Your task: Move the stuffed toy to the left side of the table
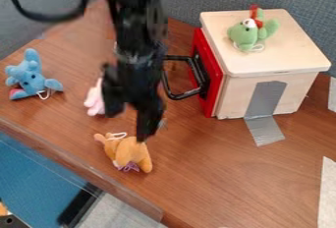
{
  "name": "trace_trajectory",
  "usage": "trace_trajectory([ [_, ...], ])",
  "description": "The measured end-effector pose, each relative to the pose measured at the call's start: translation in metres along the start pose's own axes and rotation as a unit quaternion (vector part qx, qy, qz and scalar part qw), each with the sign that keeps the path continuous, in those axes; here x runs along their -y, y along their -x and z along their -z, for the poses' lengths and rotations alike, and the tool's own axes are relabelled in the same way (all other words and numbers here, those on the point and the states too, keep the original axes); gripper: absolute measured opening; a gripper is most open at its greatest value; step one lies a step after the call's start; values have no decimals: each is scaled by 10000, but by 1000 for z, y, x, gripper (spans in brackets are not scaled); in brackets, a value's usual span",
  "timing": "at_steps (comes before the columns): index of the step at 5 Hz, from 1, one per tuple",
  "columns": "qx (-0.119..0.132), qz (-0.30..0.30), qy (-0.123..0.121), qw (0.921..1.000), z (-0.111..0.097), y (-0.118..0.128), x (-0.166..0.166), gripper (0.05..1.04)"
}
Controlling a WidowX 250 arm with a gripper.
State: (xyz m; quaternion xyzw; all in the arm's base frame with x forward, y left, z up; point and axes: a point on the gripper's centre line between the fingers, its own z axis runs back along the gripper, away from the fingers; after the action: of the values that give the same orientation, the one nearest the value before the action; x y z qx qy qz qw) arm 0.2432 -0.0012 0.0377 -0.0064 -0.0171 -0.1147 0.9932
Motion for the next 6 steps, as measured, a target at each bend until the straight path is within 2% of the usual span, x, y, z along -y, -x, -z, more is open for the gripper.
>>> trace_trajectory([
  [1,-397,3,-160,9991,30,17,-1,1000],
  [2,-610,68,-358,9975,49,29,-4,966],
  [3,-639,151,-406,9970,53,30,0,728],
  [4,-492,176,-316,9981,40,27,5,535],
  [5,-57,183,-295,9994,-1,14,1,399],
  [6,376,-340,-263,9984,-44,-5,-40,357],
])
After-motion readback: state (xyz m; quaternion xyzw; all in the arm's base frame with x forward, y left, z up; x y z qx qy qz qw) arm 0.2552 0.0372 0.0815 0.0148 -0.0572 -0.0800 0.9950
